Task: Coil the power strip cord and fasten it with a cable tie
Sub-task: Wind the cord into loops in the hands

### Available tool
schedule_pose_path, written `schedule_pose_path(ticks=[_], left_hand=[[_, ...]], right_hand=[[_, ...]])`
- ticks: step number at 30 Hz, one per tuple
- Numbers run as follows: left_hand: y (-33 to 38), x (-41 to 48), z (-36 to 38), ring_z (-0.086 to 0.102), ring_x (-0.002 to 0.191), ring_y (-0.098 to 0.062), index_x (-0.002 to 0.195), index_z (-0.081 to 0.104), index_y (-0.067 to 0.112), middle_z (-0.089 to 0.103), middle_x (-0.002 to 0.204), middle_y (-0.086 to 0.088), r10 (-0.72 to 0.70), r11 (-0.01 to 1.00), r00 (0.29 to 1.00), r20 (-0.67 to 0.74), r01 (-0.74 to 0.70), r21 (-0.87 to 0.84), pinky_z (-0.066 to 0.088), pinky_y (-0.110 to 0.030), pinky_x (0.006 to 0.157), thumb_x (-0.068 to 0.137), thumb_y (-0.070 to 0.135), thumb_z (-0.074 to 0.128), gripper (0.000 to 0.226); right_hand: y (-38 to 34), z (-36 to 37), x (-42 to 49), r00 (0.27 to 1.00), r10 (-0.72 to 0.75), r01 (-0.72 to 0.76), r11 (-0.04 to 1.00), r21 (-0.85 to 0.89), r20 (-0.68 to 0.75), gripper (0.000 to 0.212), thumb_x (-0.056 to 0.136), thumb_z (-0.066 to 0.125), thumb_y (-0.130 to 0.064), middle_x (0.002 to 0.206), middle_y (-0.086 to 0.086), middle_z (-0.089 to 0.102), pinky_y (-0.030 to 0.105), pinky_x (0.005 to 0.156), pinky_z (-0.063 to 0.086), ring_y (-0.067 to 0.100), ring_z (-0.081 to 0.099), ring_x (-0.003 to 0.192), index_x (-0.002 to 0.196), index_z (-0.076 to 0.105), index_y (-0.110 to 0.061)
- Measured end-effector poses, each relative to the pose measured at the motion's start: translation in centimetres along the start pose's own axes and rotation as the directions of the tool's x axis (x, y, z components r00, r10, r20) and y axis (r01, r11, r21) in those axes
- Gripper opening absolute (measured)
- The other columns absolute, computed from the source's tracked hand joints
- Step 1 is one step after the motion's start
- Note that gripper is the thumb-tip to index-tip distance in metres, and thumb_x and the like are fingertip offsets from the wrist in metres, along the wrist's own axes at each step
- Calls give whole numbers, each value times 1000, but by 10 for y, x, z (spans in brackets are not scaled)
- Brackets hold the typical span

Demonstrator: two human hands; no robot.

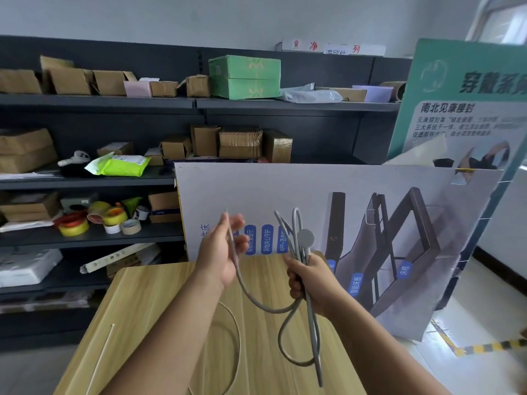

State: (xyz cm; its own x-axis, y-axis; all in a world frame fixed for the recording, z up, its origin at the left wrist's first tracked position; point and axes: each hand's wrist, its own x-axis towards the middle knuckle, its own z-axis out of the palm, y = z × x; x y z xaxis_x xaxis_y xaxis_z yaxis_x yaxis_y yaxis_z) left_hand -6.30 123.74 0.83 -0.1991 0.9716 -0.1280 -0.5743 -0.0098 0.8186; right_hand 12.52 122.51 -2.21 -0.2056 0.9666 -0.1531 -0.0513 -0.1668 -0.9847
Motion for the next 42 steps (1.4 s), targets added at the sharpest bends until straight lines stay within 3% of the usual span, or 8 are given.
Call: schedule_pose_path(ticks=[7,13,18,24,29,34,38,42], left_hand=[[-15,-12,-11,32,41,-5,117,70,15,46,62,3,25,963,996,80,-46,264,24,-19,37,101,28,46,31],[-64,-59,13,67,109,-12,110,74,32,74,113,5,-37,913,967,254,-70,401,53,-37,94,99,17,51,29],[-72,-61,8,61,121,-9,130,61,25,59,137,0,11,954,948,317,-105,282,52,-22,93,98,5,50,39],[-81,-49,-4,63,119,-27,106,64,22,70,119,-8,81,969,974,214,-127,211,56,-37,86,76,-10,71,44],[-89,-33,-29,43,136,-19,143,35,44,47,146,4,-160,978,939,304,109,178,35,-47,104,68,38,81,87],[-96,-9,-40,56,95,-10,122,65,23,49,109,1,251,555,968,28,-168,815,48,-30,90,99,28,50,28],[-79,-15,-41,55,98,-12,114,59,30,47,113,1,394,583,914,97,-330,742,46,-25,81,94,43,55,24],[-98,-36,-38,63,87,-9,104,61,41,65,99,8,-48,662,950,307,-200,722,51,-43,81,71,85,45,57]], right_hand=[[6,2,4,995,-4,22,983,184,-95,18,98,58,-16,55,-1,38,25,43,35,12,36,44,86,46,-9],[-9,20,6,983,-126,153,964,217,-131,20,97,59,-17,63,8,60,35,59,53,22,59,57,90,60,2],[-8,27,1,988,-115,134,969,206,-101,40,96,60,-28,103,40,64,62,90,52,51,67,96,109,59,10],[-13,29,-8,991,-126,120,987,108,51,13,91,63,-1,71,16,65,27,56,53,17,63,57,96,63,11],[-22,21,-10,979,-86,53,983,178,185,15,91,64,-7,59,6,48,21,43,37,12,43,45,79,57,-4],[-29,14,-14,963,-78,34,985,171,257,31,91,66,-13,54,1,44,21,42,39,13,42,44,62,59,-19],[-22,11,-17,988,-125,123,992,32,93,18,90,68,-9,57,4,52,26,48,47,17,51,47,75,57,-9],[-17,3,-9,990,-129,136,973,187,-51,17,90,67,-11,57,4,53,25,48,48,16,53,48,78,57,-8]])
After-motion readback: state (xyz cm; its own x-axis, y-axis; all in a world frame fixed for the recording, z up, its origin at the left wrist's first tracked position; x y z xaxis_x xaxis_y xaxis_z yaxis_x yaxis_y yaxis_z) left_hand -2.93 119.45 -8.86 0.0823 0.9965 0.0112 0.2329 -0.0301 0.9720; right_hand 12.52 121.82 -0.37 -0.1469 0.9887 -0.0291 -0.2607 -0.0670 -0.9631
